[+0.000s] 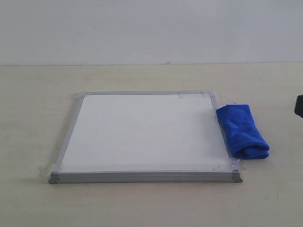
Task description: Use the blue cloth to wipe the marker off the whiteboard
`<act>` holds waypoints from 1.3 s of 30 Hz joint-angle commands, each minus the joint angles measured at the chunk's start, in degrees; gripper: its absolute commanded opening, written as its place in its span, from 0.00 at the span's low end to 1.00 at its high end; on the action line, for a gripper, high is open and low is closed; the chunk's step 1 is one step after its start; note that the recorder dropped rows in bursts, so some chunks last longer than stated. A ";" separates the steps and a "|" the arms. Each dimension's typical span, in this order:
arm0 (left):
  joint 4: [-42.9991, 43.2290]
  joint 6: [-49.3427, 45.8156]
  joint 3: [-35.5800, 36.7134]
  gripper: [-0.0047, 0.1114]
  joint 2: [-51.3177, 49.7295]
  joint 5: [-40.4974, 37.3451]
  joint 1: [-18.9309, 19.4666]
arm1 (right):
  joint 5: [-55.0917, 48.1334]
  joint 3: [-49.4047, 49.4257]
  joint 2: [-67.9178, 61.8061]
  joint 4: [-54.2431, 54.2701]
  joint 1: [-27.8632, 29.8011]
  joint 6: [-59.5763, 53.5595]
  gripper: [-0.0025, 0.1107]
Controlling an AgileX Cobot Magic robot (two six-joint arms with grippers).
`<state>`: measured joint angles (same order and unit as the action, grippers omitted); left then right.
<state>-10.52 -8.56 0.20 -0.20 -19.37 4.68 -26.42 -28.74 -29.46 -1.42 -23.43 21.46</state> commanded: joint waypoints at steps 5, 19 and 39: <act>-0.07 -0.06 -0.20 0.08 0.20 0.55 -0.10 | 20.80 20.02 21.20 -0.65 0.49 -4.19 0.03; -0.07 -0.06 -0.20 0.08 0.20 0.55 -0.10 | 14.91 28.74 29.46 -0.65 13.76 -8.23 0.03; -0.07 -0.06 -0.20 0.08 0.20 0.55 -0.10 | 6.48 28.74 29.46 -0.61 19.72 -15.01 0.03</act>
<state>-10.52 -8.56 0.20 -0.20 -19.37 4.68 -20.00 -0.02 -0.29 -2.15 -3.99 6.63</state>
